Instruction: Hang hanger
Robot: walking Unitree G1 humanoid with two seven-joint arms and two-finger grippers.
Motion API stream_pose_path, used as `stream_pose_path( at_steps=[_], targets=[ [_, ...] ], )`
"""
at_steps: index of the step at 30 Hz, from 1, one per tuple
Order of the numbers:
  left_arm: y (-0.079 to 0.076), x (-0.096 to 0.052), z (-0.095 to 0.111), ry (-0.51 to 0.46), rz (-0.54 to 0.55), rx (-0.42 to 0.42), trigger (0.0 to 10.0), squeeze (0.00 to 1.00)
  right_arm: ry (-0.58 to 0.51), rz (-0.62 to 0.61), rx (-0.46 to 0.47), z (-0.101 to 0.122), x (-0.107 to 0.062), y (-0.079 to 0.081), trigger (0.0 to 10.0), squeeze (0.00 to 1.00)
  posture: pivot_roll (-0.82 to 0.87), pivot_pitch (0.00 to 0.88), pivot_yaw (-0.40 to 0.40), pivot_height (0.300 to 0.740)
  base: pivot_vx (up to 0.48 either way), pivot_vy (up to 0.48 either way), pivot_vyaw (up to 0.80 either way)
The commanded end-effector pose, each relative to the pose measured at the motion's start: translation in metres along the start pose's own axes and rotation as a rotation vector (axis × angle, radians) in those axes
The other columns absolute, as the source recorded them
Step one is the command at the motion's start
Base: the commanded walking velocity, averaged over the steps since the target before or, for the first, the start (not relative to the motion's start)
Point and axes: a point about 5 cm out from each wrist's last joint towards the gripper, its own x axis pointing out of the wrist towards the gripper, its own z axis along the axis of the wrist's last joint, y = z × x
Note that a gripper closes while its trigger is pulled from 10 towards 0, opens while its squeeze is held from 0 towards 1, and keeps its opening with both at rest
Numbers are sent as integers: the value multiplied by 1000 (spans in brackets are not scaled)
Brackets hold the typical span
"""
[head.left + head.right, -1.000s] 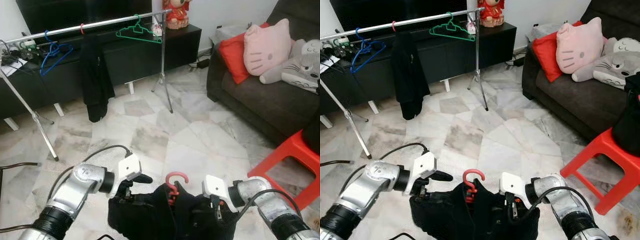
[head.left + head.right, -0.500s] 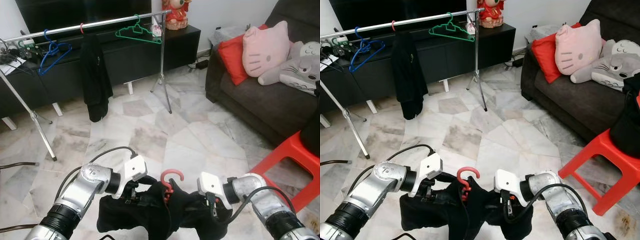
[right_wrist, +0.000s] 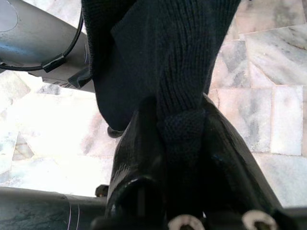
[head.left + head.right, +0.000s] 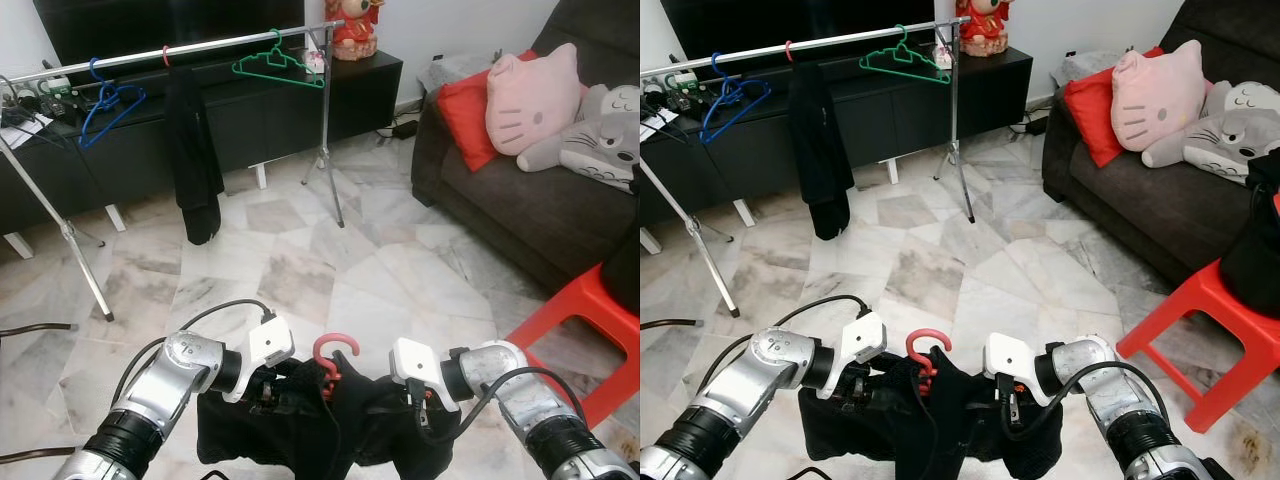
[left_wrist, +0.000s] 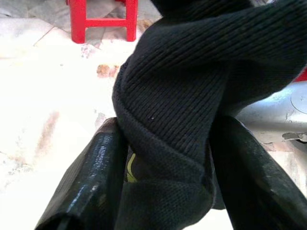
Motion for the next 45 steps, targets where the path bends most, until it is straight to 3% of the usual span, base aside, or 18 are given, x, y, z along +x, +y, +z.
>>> stream_pose_path(
  at_steps=[1,34,36,38,39,40,41,42,43,45],
  targets=[
    [-1,1,-5,14,-8,-22,0,0,-63,-27,-57,19,-2,-10,0,0,-67,0,-32,727,0,0,0],
    [-5,1,-8,-2,-45,-74,0,0,-58,-72,-69,21,3,-15,0,0,-70,0,-32,727,0,0,0],
    [-5,1,-8,-4,-44,-74,0,0,-37,-87,-76,19,3,-16,4353,0,-70,0,-32,727,0,0,0],
    [-5,1,-8,-5,-45,-74,0,0,-28,-94,-78,18,3,-16,4353,0,-72,0,-33,727,0,0,0],
    [-5,1,-8,-6,-44,-74,0,0,-20,-86,-73,17,4,-16,10000,0,-72,0,-33,727,0,0,0],
    [-4,2,-8,-6,-40,-75,0,0,-15,-64,-59,15,4,-14,10000,129,-72,0,-33,727,0,0,0],
    [-4,2,-8,-6,-39,-75,0,0,-15,-58,-53,14,4,-14,10000,361,-72,0,-33,727,0,0,0],
    [-4,1,-9,-5,-38,-74,0,0,-17,-56,-47,14,4,-13,10000,729,-72,0,-33,727,0,0,0],
    [-3,1,-9,-4,-34,-74,0,0,1,-52,-41,12,5,-13,10000,1000,-72,0,-33,727,0,0,0],
    [-2,1,-11,-3,-16,-75,0,0,29,-47,-45,8,6,-12,10000,1000,-73,0,-33,727,0,0,0]
  ],
)
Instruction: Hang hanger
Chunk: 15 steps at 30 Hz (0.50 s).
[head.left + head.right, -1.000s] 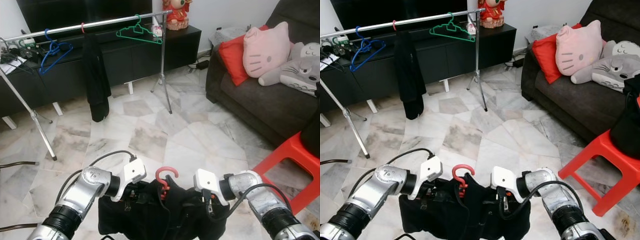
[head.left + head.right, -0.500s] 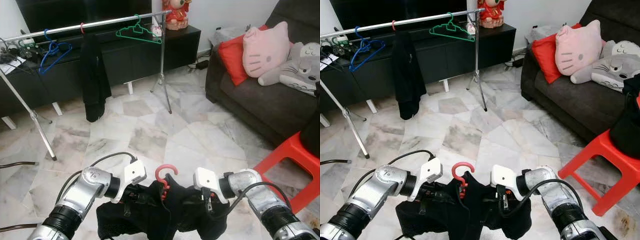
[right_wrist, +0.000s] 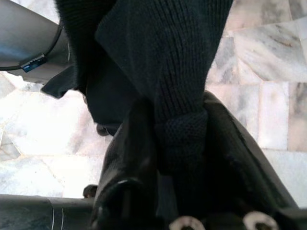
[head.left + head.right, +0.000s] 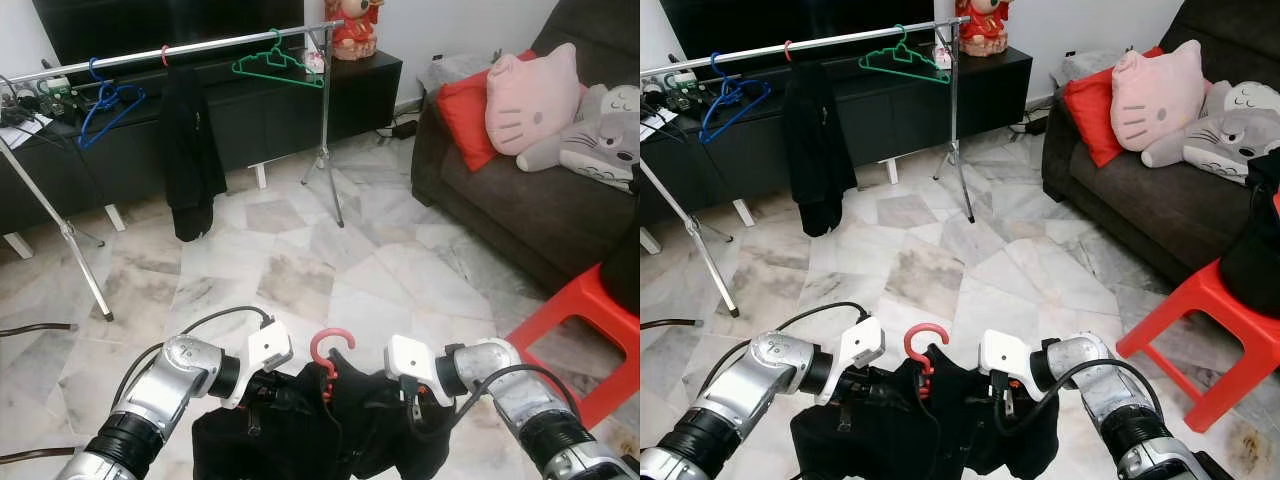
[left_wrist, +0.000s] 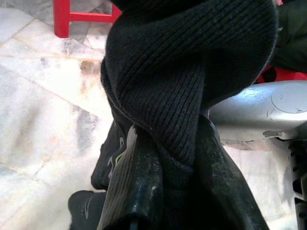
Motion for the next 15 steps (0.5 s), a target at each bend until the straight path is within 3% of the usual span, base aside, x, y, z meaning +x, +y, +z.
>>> stream_pose_path(
  at_steps=[1,5,15],
  targets=[
    [4,-2,-3,-2,44,-14,0,0,5,-3,-34,5,2,-3,10000,1000,-73,0,-33,727,0,0,0],
    [7,-2,-5,-21,87,-21,0,0,30,-29,-43,3,3,-5,10000,1000,-76,2,-33,727,0,0,0],
    [24,0,-13,-65,314,-46,0,0,75,-117,-54,-1,0,-11,10000,1000,-83,6,-37,727,0,0,0]
  ],
)
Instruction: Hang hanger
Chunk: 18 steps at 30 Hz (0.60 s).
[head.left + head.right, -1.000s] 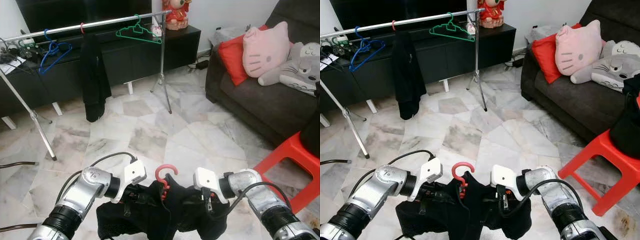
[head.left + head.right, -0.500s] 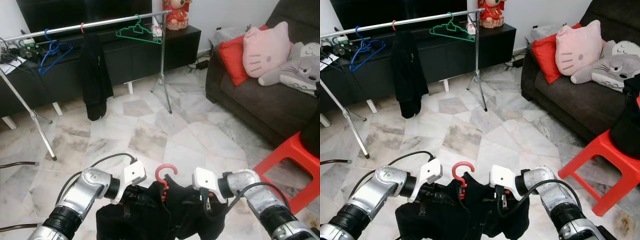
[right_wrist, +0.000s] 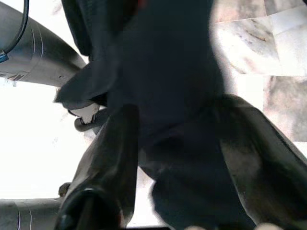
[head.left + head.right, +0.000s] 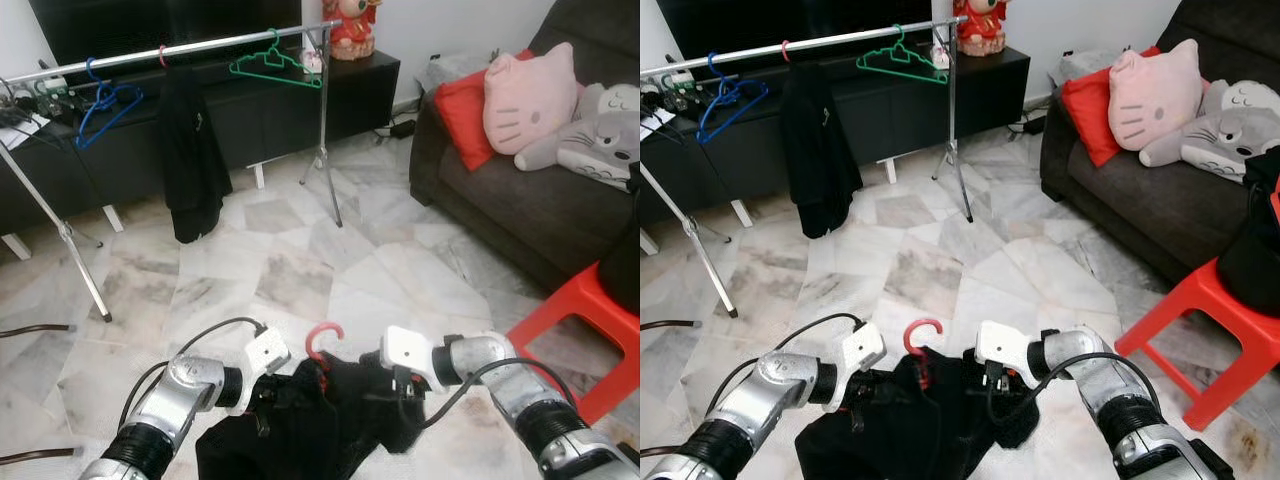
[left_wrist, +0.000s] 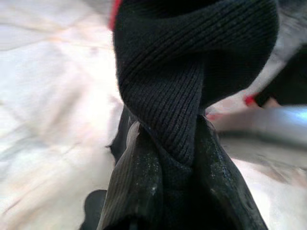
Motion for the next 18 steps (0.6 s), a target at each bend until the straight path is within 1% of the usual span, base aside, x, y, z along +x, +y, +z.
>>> stream_pose_path(
  at_steps=[1,4,6,7,8,9,10,11,12,13,14,15,16,17,18],
  targets=[
    [8,-1,11,-41,56,39,0,0,20,-15,-7,-2,0,-1,10000,1000,-83,5,-37,727,0,0,0],
    [13,1,10,-58,133,34,0,0,18,-58,4,-3,0,-2,10000,1000,-83,5,-37,727,0,0,0],
    [13,1,10,-64,147,37,0,0,14,-73,10,-4,0,-3,10000,1000,-83,5,-37,727,0,0,0],
    [16,1,9,-69,181,34,0,0,10,-100,19,-4,-1,-4,10000,1000,-89,4,-40,727,0,0,0],
    [22,2,9,-75,290,57,0,0,-2,-224,71,-7,-3,-10,10000,1000,-90,2,-42,727,0,0,0],
    [22,2,9,-75,290,57,0,0,-2,-224,71,-7,-3,-10,10000,1000,-90,2,-42,727,0,0,0],
    [25,2,9,-89,361,50,0,0,0,-361,116,-12,-5,-16,10000,1000,-90,1,-44,727,0,0,0],
    [26,2,10,-98,392,58,0,0,4,-415,148,-15,-6,-18,10000,1000,-88,0,-44,727,0,0,0],
    [33,0,12,-110,503,56,0,0,8,-520,217,-22,-9,-20,10000,490,-90,0,-43,727,0,0,0],
    [33,0,12,-110,503,56,0,0,8,-520,217,-22,-9,-20,10000,490,-90,0,-43,727,0,0,0],
    [35,-1,12,-129,552,38,5451,0,8,-602,288,-28,-11,-21,10000,0,-92,0,-43,727,0,0,0],
    [38,-3,13,-154,615,13,10000,0,5,-714,415,-39,-13,-19,10000,0,-96,0,-39,727,0,0,0],
    [39,-4,13,-173,646,6,10000,0,-3,-777,498,-46,-14,-16,10000,0,-99,0,-38,727,0,0,0],
    [39,-5,13,-184,664,3,10000,0,-9,-812,548,-51,-14,-14,10000,0,-100,0,-36,727,0,0,0],
    [40,-7,13,-204,712,-5,10000,0,-24,-859,655,-61,-10,-4,10000,0,-101,0,-31,727,0,0,0]
  ],
)
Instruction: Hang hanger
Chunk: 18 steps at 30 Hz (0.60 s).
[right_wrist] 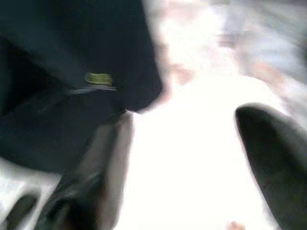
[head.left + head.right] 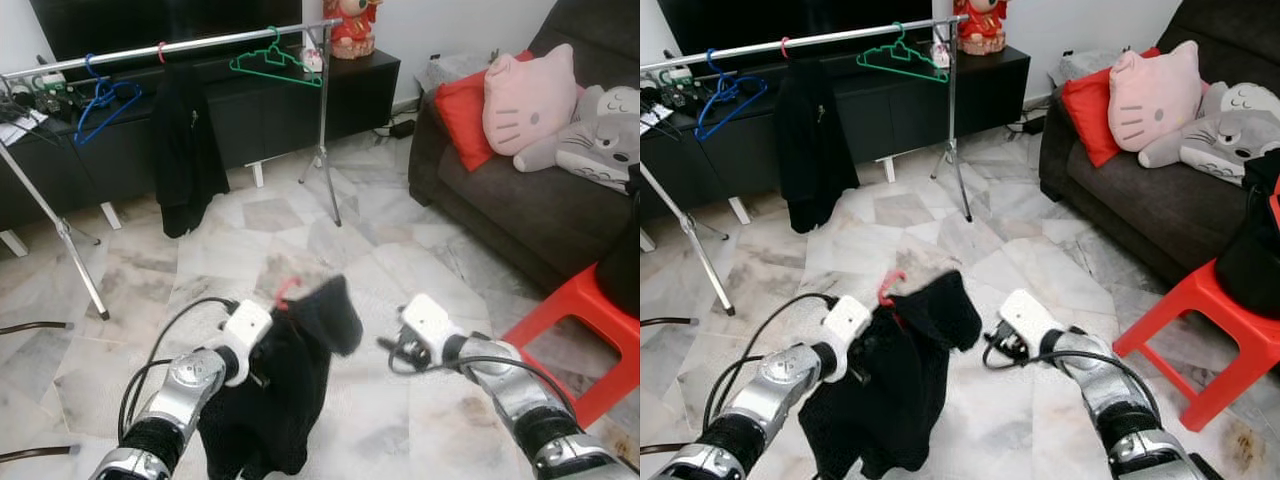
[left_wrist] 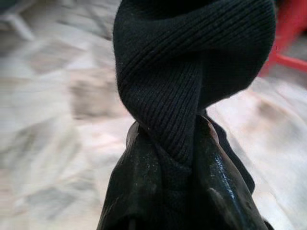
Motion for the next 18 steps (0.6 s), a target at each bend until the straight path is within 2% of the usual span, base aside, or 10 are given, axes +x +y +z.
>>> stream_pose_path(
  at_steps=[1,2,3,6,8,10,11,13,16,18],
  targets=[
    [4,2,9,-59,59,-7,10000,0,50,-59,124,-21,-4,3,10000,0,-101,0,-31,727,0,0,0],
    [5,1,9,-69,91,-10,10000,0,64,-65,183,-33,-7,10,10000,0,-102,0,-27,727,0,0,0],
    [5,1,9,-69,91,-10,10000,0,64,-65,183,-33,-7,10,10000,0,-102,0,-27,727,0,0,0],
    [5,0,5,-91,169,-31,10000,0,96,-132,269,-54,-12,17,10000,0,-107,0,-18,727,0,0,0],
    [5,0,5,-91,169,-31,10000,0,96,-132,269,-54,-12,17,10000,0,-107,0,-18,727,0,0,0],
    [6,-2,-2,-86,229,-57,10000,0,196,-252,371,-82,-22,22,10000,0,-114,0,-11,727,0,0,0],
    [6,-2,-2,-86,229,-57,10000,0,196,-252,371,-82,-22,22,10000,0,-114,0,-11,727,0,0,0],
    [6,-4,-7,-80,260,-74,10000,0,305,-304,452,-108,-34,32,10000,0,-104,0,-10,727,0,0,0],
    [6,-7,-11,-74,290,-99,10000,0,454,-319,472,-139,-51,50,10000,0,-84,0,-11,727,0,0,0],
    [7,-9,-13,-74,300,-112,10000,0,504,-334,470,-149,-58,58,10000,0,-79,0,-7,727,0,0,0]
  ],
)
